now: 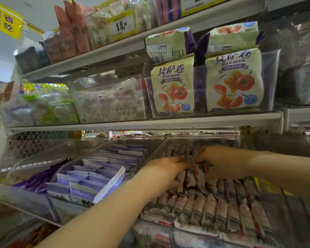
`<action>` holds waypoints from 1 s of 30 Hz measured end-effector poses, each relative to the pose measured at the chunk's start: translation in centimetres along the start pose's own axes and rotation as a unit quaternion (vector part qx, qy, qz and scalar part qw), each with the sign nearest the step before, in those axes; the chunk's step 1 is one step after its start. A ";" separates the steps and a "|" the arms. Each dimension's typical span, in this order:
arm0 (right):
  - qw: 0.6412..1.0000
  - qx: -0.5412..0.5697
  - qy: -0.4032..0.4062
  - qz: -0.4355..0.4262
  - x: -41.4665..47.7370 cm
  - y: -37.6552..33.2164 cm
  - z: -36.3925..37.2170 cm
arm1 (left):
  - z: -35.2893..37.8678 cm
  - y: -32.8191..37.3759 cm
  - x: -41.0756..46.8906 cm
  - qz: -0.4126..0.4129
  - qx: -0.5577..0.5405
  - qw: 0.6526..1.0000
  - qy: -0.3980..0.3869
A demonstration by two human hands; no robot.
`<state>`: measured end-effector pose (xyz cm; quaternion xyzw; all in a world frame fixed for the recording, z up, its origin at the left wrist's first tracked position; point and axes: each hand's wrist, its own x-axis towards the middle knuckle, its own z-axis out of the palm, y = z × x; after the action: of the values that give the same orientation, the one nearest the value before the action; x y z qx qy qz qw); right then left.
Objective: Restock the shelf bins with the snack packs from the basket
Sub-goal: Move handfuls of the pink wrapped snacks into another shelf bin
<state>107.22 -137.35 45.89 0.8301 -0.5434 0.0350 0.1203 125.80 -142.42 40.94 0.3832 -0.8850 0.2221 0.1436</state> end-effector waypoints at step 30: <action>0.989 -0.086 -0.023 0.118 1.6 -3.0 1.4 | 0.9 0.6 0.0 -0.083 -0.008 0.994 0.071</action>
<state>110.48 -137.95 44.37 0.7471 -0.6414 -0.0171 0.1736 125.27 -142.50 40.03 0.4378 -0.8393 0.2292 0.2268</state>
